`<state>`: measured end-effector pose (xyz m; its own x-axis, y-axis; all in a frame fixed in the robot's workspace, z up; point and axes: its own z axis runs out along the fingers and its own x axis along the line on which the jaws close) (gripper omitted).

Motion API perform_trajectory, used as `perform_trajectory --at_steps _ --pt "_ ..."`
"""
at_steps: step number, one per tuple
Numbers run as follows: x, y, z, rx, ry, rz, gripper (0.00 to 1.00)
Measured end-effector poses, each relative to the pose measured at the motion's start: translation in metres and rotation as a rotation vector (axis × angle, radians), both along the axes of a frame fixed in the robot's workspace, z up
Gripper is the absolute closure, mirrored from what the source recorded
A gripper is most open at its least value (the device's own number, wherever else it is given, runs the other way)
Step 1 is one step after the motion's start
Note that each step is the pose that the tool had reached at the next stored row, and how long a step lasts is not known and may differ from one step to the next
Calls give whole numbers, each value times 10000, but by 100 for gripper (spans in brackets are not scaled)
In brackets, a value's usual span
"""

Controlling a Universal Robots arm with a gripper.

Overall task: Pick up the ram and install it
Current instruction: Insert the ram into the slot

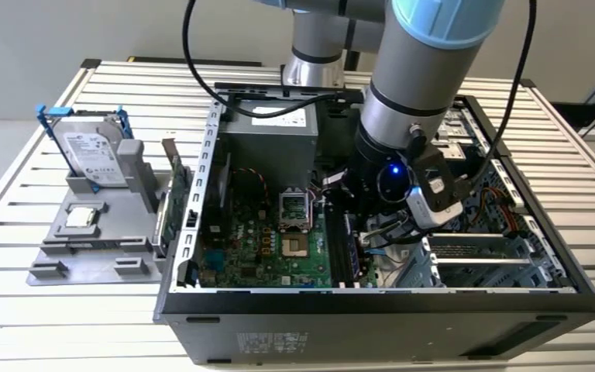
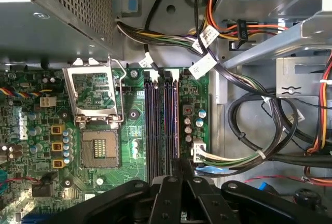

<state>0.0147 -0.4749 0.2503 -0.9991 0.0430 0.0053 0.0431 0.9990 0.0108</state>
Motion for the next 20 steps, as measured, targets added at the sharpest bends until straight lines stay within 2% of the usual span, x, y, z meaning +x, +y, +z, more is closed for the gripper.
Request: perform_trajectory --at_steps 15,20 --pt "0 0 9 -1 0 22 100" --pt "0 0 10 -1 0 419 100"
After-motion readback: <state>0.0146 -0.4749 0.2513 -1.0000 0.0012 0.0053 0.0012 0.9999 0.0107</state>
